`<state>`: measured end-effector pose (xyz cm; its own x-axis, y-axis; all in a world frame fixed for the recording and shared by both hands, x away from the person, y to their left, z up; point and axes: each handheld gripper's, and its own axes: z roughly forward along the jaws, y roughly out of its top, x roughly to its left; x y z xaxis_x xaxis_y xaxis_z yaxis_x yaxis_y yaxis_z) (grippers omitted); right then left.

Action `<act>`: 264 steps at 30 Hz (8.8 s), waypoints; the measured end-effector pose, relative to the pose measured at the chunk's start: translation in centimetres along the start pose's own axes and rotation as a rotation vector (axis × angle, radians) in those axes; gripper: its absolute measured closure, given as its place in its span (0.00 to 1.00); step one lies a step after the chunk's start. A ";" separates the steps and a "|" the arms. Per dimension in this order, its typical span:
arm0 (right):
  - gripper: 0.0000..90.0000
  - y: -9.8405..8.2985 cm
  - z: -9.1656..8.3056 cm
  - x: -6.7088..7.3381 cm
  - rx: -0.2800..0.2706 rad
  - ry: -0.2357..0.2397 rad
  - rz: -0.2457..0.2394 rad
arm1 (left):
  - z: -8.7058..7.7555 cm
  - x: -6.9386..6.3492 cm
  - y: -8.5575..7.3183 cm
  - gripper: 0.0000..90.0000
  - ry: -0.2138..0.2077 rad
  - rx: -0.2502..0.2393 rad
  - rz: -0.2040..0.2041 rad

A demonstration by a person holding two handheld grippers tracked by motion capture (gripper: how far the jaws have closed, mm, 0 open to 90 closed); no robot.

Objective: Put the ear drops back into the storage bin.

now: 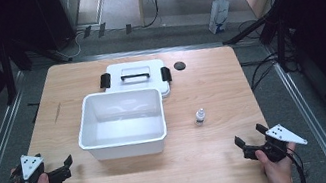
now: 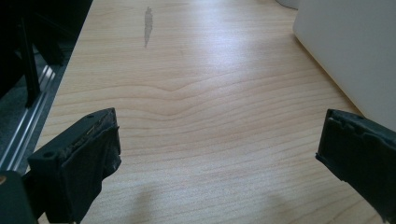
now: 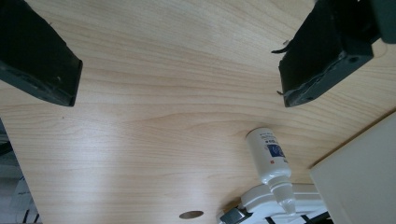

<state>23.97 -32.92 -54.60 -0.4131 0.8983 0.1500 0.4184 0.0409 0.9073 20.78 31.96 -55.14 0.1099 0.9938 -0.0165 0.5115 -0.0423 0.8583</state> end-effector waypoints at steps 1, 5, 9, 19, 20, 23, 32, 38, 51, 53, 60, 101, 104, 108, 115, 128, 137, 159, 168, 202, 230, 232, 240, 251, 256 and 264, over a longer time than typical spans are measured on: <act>0.00 0.0 0.1 0.0 0.012 0.009 -0.002 | 0.0 0.0 0.0 0.00 0.001 0.001 0.004; 0.00 0.1 0.2 0.4 0.026 0.000 -0.030 | 0.0 -0.2 0.0 0.00 0.004 0.003 0.015; 0.02 0.1 0.5 0.7 0.056 -0.017 -0.058 | 0.0 -0.5 0.0 0.00 0.023 -0.014 0.044; 0.06 0.1 0.5 0.5 0.065 -0.013 -0.042 | 0.1 -0.4 0.0 0.00 0.012 -0.011 0.040; 0.06 0.2 0.5 0.4 0.063 -0.007 -0.025 | 0.2 -0.3 0.1 0.00 0.009 -0.001 0.034; 0.06 0.2 0.5 0.1 0.062 0.014 -0.008 | 0.2 -0.3 0.1 0.00 0.006 0.006 0.040; 0.06 0.2 0.5 0.2 0.069 0.009 -0.007 | 0.1 -0.3 0.0 0.00 -0.002 0.003 0.035; 0.06 0.1 0.4 0.3 0.072 -0.025 0.006 | 0.2 -0.5 0.1 0.00 0.016 0.011 0.047; 0.05 0.2 0.8 0.6 0.101 0.001 -0.029 | 0.3 -0.5 0.2 0.00 0.028 0.007 0.041; 0.05 0.2 0.8 0.4 0.097 0.008 -0.020 | 0.3 -0.4 0.2 0.00 0.025 0.008 0.029; 0.05 0.3 0.7 -0.2 0.098 0.019 0.040 | 0.2 -0.1 0.2 0.00 0.022 0.000 0.002; 0.15 10.2 7.4 3.3 0.920 0.098 -0.479 | 0.6 -1.3 0.2 0.00 0.102 -0.006 0.106; 0.15 10.8 7.8 3.5 0.943 0.101 -0.494 | 0.6 -1.3 0.2 0.00 0.104 -0.002 0.116; 0.15 12.4 9.1 4.5 1.014 0.105 -0.509 | 0.6 -1.3 0.2 0.00 0.102 0.001 0.117; 0.14 13.8 10.4 5.8 1.024 0.132 -0.499 | 0.6 -1.2 0.3 0.00 0.100 0.003 0.106; 0.46 16.0 13.7 9.0 1.037 0.171 -0.495 | 0.7 -1.5 0.3 0.00 0.107 0.009 0.131; 0.60 16.7 15.3 9.1 1.050 0.169 -0.417 | 0.6 -1.3 0.3 0.00 0.098 0.005 0.119; 0.79 16.2 17.1 9.6 1.047 0.139 -0.396 | 0.4 -0.7 0.2 0.00 0.046 -0.013 0.080; 0.80 16.9 16.7 9.9 1.042 0.155 -0.436 | 0.4 -0.7 0.2 0.00 0.048 -0.014 0.075; 0.80 28.1 13.7 20.6 0.934 0.291 -0.540 | 0.4 -0.7 0.3 0.00 0.050 -0.016 0.076; 0.80 26.8 15.6 24.6 0.945 0.366 -0.644 | 0.4 -0.7 0.3 0.00 0.048 -0.015 0.073; 0.80 26.5 15.7 24.6 0.946 0.366 -0.652 | 0.4 -0.6 0.3 0.00 0.048 -0.013 0.074; 0.80 25.1 16.4 24.7 0.952 0.369 -0.716 | 0.4 -0.7 0.3 0.00 0.048 -0.015 0.072; 0.80 22.9 17.5 24.6 0.949 0.372 -0.848 | 0.4 -0.6 0.3 0.00 0.047 -0.015 0.071; 0.79 21.9 18.2 24.8 0.958 0.370 -0.897 | 0.4 -0.6 0.2 0.00 0.046 -0.017 0.070; 0.79 20.5 19.1 24.8 0.990 0.371 -0.906 | 0.4 -0.6 0.3 0.00 0.047 -0.016 0.068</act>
<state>37.74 -1.41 -39.75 -0.9677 0.2323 -0.0981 0.2208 0.9685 0.1150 21.19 31.27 -55.13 0.1038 0.9924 0.0653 0.4902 -0.1082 0.8649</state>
